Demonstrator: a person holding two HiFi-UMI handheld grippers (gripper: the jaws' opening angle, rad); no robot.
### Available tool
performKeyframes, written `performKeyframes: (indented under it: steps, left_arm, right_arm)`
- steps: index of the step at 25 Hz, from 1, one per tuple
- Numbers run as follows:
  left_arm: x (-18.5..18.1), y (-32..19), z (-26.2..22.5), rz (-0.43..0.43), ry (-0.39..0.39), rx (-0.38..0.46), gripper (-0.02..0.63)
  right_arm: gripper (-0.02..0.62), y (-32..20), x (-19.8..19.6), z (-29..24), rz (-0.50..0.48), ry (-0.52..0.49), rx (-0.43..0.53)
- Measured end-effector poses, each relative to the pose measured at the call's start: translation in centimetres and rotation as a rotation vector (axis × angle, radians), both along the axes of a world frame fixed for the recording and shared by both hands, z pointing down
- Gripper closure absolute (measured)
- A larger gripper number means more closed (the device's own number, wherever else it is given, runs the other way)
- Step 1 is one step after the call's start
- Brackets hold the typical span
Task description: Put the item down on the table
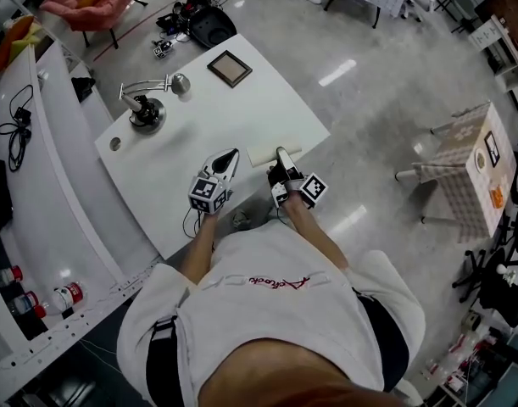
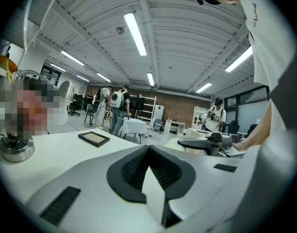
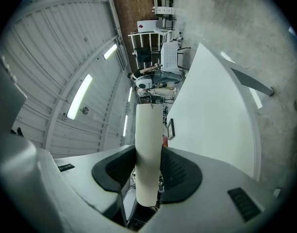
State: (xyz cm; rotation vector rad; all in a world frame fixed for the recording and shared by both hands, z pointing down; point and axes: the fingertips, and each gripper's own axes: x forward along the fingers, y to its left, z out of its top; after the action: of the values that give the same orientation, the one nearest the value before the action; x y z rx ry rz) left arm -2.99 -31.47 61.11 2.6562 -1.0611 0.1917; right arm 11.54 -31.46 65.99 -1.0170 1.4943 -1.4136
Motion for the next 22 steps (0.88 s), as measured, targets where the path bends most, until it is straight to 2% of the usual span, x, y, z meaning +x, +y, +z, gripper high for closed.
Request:
performKeyframes:
  steps: [7, 10, 15, 22]
  left_arm:
    - [0.8, 0.5, 1.6, -0.001, -0.004, -0.054, 0.583]
    - [0.9, 2.0, 2.4, -0.001, -0.004, -0.102, 0.583]
    - [1.9, 1.8, 3.8, -0.006, -0.016, -0.133, 0.583]
    - [1.4, 2.9, 5.5, -0.011, -0.032, -0.189, 0.583]
  right_arm:
    - [0.439, 0.9, 0.6, 1.8, -0.005, -0.002, -0.053]
    - [0.439, 3.0, 0.6, 3.2, -0.004, -0.013, -0.102]
    - [0.439, 3.9, 1.7, 6.5, -0.019, 0.012, -0.167]
    - [0.439, 5.3, 1.0, 8.6, -0.024, -0.015, -0.218]
